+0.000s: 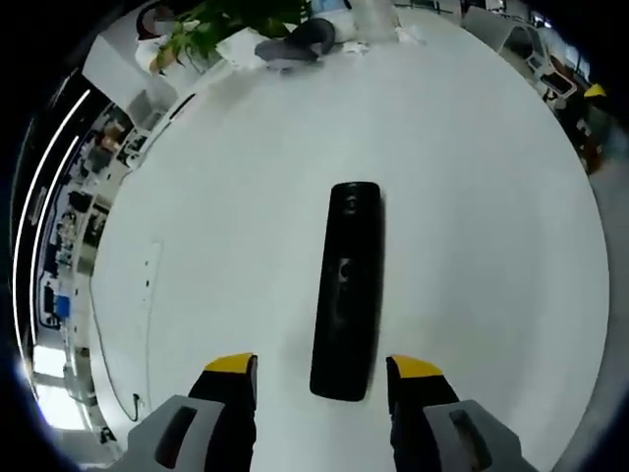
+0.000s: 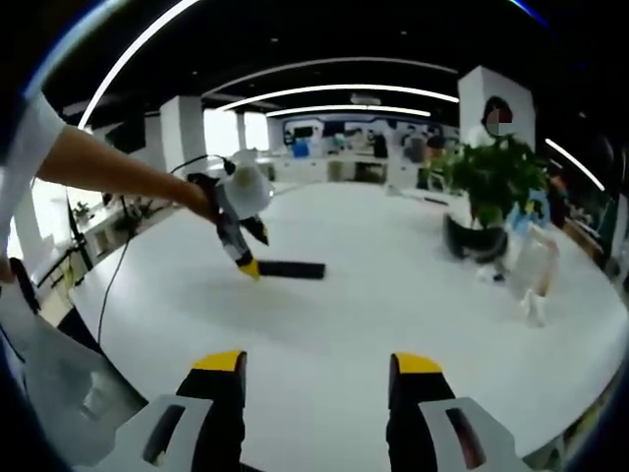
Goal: Press the specified remote control buttons in sequence, fully releasing each button before pressing the next.
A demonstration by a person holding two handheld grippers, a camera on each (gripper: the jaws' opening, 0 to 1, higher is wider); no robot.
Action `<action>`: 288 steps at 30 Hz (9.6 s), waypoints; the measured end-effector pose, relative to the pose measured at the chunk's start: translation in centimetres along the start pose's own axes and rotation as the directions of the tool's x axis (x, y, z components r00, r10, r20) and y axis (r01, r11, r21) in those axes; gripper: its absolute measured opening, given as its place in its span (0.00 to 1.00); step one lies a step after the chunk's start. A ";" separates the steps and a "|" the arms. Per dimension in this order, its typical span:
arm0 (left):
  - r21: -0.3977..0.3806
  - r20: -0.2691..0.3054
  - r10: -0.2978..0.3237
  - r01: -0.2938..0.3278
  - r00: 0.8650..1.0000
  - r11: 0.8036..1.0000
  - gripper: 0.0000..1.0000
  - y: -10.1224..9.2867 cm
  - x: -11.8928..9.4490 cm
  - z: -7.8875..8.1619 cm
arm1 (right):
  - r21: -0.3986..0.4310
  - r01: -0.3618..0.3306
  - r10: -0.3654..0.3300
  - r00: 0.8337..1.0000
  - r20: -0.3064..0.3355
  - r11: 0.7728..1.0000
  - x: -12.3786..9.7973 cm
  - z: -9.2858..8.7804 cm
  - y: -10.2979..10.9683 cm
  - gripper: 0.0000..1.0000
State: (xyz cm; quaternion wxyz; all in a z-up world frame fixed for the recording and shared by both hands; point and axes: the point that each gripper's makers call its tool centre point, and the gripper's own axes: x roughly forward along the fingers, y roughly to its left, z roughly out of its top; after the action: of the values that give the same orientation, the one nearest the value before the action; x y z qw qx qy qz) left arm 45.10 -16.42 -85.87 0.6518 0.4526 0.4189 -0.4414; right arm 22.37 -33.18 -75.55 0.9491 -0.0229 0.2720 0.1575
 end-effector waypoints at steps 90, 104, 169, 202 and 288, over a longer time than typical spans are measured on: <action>0.004 -0.017 -0.197 0.197 0.980 0.980 0.23 -16.4 -3.8 -2.3 | 0.121 0.007 0.020 0.976 -0.216 0.993 -0.2 -3.4 0.1 0.00; -0.014 -0.014 -0.195 0.195 0.981 0.981 0.23 -19.8 -4.6 -2.9 | 0.072 0.057 -0.043 0.983 -0.179 0.996 -0.3 -2.3 -0.4 0.00; -0.130 0.183 -0.144 0.169 0.973 0.977 0.23 -27.6 -6.9 -4.0 | 0.343 -0.079 0.140 0.978 -0.156 0.936 -0.2 -1.3 4.9 0.00; -0.170 0.421 -0.097 0.184 0.902 0.968 0.24 -28.9 -7.6 -3.9 | 0.555 -0.047 0.328 0.846 -0.420 0.831 3.9 -7.3 7.5 0.00; -0.127 0.486 -0.113 0.199 0.866 0.972 0.25 -28.7 -7.3 -3.4 | 0.410 -0.037 0.265 0.815 -0.515 0.911 4.4 -9.0 8.0 0.00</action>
State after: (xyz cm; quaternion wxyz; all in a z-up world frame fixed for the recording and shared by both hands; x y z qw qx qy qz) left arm 15.28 -17.48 -86.08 0.7333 0.2367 0.3181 -0.5523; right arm 18.79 -25.48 -85.19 0.7971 0.1392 0.5641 0.1642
